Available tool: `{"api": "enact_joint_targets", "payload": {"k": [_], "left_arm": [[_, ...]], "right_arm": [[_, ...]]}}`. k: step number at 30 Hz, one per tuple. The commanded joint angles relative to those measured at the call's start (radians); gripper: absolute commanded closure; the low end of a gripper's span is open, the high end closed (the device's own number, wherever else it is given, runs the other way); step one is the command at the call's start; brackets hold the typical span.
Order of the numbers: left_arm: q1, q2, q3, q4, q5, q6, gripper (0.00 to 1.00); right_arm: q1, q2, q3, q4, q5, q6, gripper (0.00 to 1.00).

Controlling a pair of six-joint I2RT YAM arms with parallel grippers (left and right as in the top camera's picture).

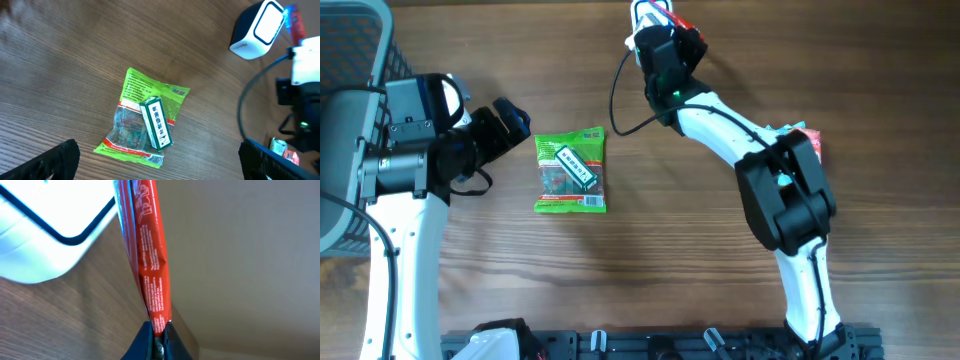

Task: Scan the item barcode
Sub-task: 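Hold the red stick's barcode over the white scanner with the right gripper, then place the red stick right of center and reach to the green box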

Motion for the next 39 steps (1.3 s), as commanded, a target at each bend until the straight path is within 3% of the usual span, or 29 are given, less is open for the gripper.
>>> {"api": "enact_joint_targets", "payload": {"k": [1,4,19,23,27,30,33,36,39], "left_arm": [[0.006,0.003,0.012,0.003,-0.006,0.009,0.0],[0.006,0.003,0.012,0.003,-0.006,0.009,0.0],[0.006,0.003,0.012,0.003,-0.006,0.009,0.0],[0.006,0.003,0.012,0.002,-0.006,0.009,0.0],[0.006,0.003,0.012,0.003,-0.006,0.009,0.0],[0.006,0.003,0.012,0.003,-0.006,0.009,0.0],[0.006,0.003,0.012,0.003,-0.006,0.009,0.0],[0.006,0.003,0.012,0.003,-0.006,0.009,0.0],[0.006,0.003,0.012,0.003,-0.006,0.009,0.0]], "right_arm": [[0.002,0.061,0.016,0.084,0.056,-0.049,0.96],[0.005,0.087,0.016,0.149,0.08,-0.079,0.96],[0.009,0.092,0.016,0.166,0.077,-0.121,0.96],[0.008,0.045,0.016,0.287,0.159,-0.091,0.96],[0.021,-0.053,0.016,0.253,0.174,-0.062,0.96],[0.038,-0.154,0.016,0.09,0.197,0.028,0.96],[0.048,-0.284,0.016,-0.302,0.158,0.323,0.96],[0.036,-0.4,0.016,-0.783,-0.069,0.69,0.96],[-0.016,-0.46,0.015,-1.092,-0.426,0.879,0.96]]}}
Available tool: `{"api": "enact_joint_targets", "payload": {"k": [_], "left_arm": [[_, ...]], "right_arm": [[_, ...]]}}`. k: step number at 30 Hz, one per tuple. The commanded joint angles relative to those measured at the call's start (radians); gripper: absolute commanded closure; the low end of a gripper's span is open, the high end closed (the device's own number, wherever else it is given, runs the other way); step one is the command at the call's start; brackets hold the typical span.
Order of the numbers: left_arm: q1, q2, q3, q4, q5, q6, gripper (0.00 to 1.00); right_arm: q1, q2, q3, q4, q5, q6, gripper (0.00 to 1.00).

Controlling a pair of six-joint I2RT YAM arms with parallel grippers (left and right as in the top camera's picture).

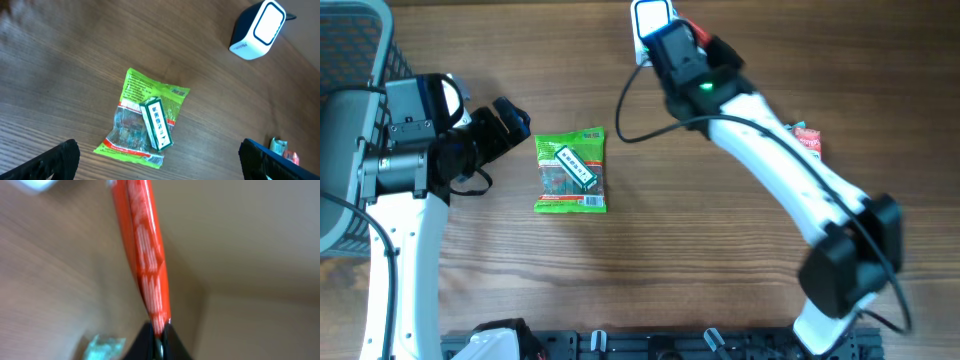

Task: Scan the item barcode
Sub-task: 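Place the red stick right of center and reach to the green box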

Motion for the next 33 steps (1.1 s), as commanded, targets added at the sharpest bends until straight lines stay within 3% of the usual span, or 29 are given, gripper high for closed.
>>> {"api": "enact_joint_targets", "payload": {"k": [1,5,13,19,20,21,22,23,29,33], "left_arm": [[0.006,0.003,0.012,0.002,-0.006,0.009,0.0],[0.006,0.003,0.012,0.002,-0.006,0.009,0.0],[0.005,0.003,0.012,0.002,-0.006,0.009,0.0],[0.006,0.003,0.012,0.002,-0.006,0.009,0.0],[0.006,0.003,0.012,0.002,-0.006,0.009,0.0],[0.006,0.003,0.012,0.002,-0.006,0.009,0.0],[0.006,0.003,0.012,0.002,-0.006,0.009,0.0],[0.006,0.003,0.012,0.002,-0.006,0.009,0.0],[0.006,0.003,0.012,0.002,-0.006,0.009,0.0],[0.006,0.003,0.012,0.002,-0.006,0.009,0.0]], "right_arm": [[-0.074,-0.05,-0.008,-0.231,-0.482,0.38,0.96],[-0.15,-0.037,-0.069,-0.373,-0.683,0.439,0.96],[-0.239,-0.034,-0.348,-0.242,-0.631,0.44,0.96],[-0.269,-0.034,-0.386,-0.174,-0.524,0.487,0.93],[-0.269,-0.034,-0.386,-0.171,-0.523,0.487,0.67],[-0.269,-0.034,-0.386,-0.167,-0.523,0.487,0.28],[-0.269,-0.034,-0.386,-0.164,-0.525,0.488,0.14],[-0.268,-0.034,-0.386,-0.156,-0.536,0.489,0.09],[-0.254,-0.034,-0.386,-0.089,-0.76,0.492,0.08],[-0.196,-0.034,-0.388,0.087,-1.276,0.492,0.15]]}}
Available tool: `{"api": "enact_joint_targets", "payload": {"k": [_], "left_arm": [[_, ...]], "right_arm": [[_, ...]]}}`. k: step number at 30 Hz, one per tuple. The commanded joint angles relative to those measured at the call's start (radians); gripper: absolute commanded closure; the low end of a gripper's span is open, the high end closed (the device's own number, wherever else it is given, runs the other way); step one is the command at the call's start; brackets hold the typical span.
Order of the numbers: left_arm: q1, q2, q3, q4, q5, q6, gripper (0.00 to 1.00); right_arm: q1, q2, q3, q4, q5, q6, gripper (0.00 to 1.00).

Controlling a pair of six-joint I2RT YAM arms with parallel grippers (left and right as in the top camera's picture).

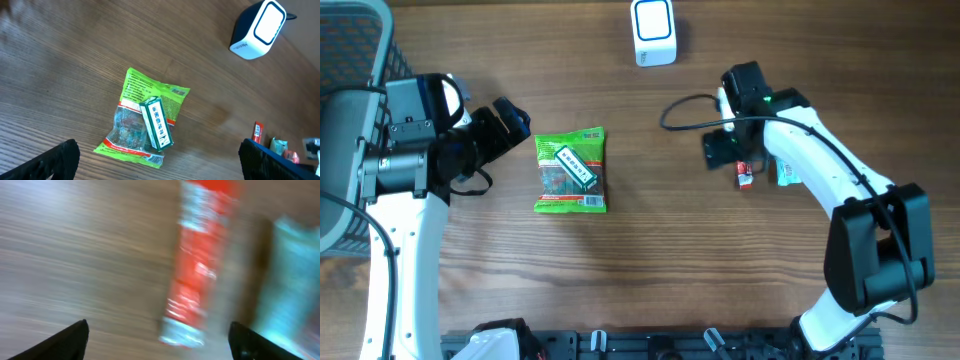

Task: Scan the item barcode
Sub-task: 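Place the red stick right of center and reach to the green box, then grasp the green-and-white box on the green bag with the right gripper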

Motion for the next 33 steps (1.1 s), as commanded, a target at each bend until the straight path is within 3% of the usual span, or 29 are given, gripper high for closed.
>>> {"api": "enact_joint_targets", "payload": {"k": [1,3,6,12,21,26,31,33], "left_arm": [[0.006,0.002,0.012,0.003,-0.006,0.009,0.0],[0.006,0.002,0.012,0.003,-0.006,0.009,0.0],[0.005,0.002,0.012,0.003,-0.006,0.009,0.0],[0.006,0.002,0.012,0.003,-0.006,0.009,0.0],[0.006,0.002,0.012,0.003,-0.006,0.009,0.0],[0.006,0.002,0.012,0.003,-0.006,0.009,0.0],[0.005,0.002,0.012,0.002,-0.006,0.009,0.0],[0.006,0.002,0.012,0.003,-0.006,0.009,0.0]], "right_arm": [[0.079,0.011,-0.002,0.135,-0.504,0.014,0.16],[0.158,0.011,-0.002,0.249,-0.538,0.073,0.16],[0.312,0.011,-0.002,0.406,-0.428,0.095,0.16],[0.571,0.011,-0.002,0.524,0.156,0.094,0.05],[0.581,0.088,-0.002,0.599,0.072,0.138,0.09],[0.581,0.183,-0.002,0.621,0.034,0.135,0.16],[0.586,0.193,-0.002,0.625,0.024,0.136,0.43],[0.586,0.193,-0.002,0.624,-0.012,0.136,0.44]]}}
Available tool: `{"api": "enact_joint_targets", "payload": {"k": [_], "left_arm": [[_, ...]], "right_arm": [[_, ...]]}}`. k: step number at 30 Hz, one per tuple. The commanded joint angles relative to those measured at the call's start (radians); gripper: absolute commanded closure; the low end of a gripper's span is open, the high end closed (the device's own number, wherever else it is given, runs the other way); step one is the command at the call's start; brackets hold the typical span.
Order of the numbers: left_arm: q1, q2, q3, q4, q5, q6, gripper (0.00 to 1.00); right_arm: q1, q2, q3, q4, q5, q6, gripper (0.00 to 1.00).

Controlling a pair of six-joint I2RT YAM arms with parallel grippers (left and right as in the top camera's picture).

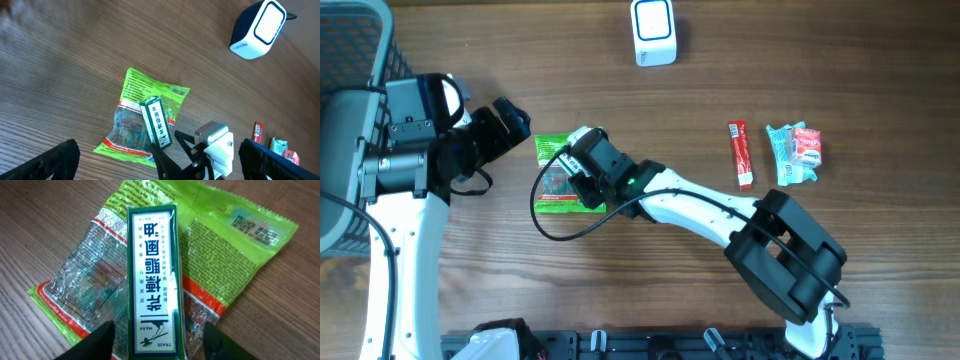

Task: Scan the item barcode
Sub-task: 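Grasp the green-and-white box on the green bag with the right gripper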

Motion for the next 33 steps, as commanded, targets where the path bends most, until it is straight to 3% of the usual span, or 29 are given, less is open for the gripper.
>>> {"api": "enact_joint_targets", "payload": {"k": [1,14,22,25,33], "left_arm": [[0.006,0.002,0.012,0.003,-0.006,0.009,0.0],[0.006,0.002,0.012,0.003,-0.006,0.009,0.0],[0.006,0.002,0.012,0.003,-0.006,0.009,0.0],[0.006,0.002,0.012,0.003,-0.006,0.009,0.0],[0.006,0.002,0.012,0.003,-0.006,0.009,0.0]], "right_arm": [[0.003,0.011,0.001,0.003,-0.055,0.003,0.44],[0.003,0.058,0.001,0.015,-0.03,0.0,0.48],[0.003,0.03,0.001,0.022,-0.019,-0.027,0.65],[0.003,-0.026,0.001,0.021,-0.01,-0.052,0.67],[0.003,-0.111,0.001,-0.107,0.272,-0.161,0.7]]}}
